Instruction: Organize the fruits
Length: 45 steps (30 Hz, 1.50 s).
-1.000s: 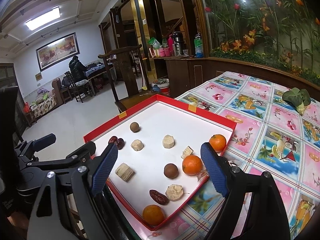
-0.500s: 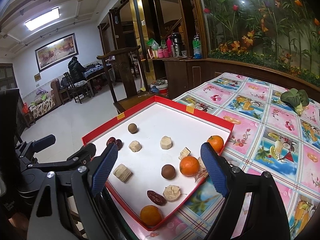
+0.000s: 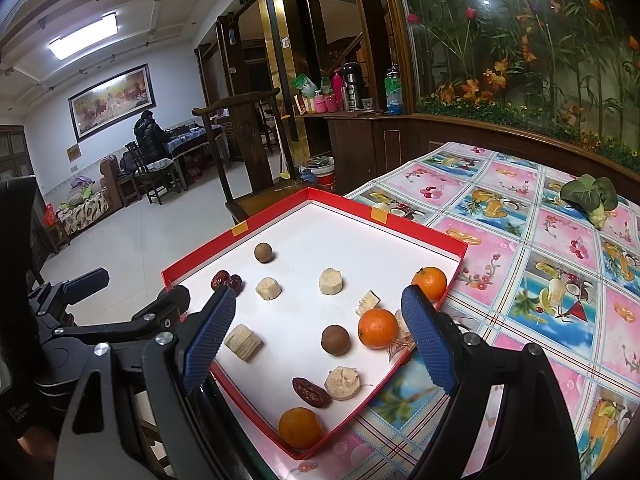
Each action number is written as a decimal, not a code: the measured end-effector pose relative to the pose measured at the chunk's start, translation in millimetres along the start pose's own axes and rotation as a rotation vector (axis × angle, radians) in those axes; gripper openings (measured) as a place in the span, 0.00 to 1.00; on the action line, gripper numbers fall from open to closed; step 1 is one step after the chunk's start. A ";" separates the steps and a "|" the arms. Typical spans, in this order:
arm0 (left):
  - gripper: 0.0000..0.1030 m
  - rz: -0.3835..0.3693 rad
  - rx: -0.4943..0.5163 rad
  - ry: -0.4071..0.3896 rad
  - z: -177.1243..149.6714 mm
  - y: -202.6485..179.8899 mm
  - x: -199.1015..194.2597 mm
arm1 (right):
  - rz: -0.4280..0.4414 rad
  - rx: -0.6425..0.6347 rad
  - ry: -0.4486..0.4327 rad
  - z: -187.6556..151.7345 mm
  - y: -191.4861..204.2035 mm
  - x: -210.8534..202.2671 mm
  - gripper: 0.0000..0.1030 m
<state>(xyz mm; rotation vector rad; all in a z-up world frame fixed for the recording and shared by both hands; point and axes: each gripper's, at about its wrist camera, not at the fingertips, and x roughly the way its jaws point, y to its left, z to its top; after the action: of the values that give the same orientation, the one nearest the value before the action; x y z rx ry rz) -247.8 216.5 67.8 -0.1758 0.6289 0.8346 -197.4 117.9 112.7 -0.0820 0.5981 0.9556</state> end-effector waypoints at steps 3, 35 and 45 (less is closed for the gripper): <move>0.99 0.000 -0.001 0.002 -0.4 0.7 0.3 | 0.001 0.001 0.001 -0.1 0.2 -0.1 0.83; 0.99 0.007 0.005 0.003 -2.8 -0.4 -1.5 | -0.018 -0.003 -0.004 -3.9 -2.5 -4.5 0.83; 0.99 -0.030 -0.004 -0.035 -1.9 0.8 -5.4 | -0.004 0.027 0.002 -4.5 -6.9 -4.9 0.83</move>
<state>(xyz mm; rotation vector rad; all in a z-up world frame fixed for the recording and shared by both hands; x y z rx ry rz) -252.0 212.8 69.5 -0.1736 0.5908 0.8089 -196.0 108.8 110.1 -0.0603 0.6121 0.9430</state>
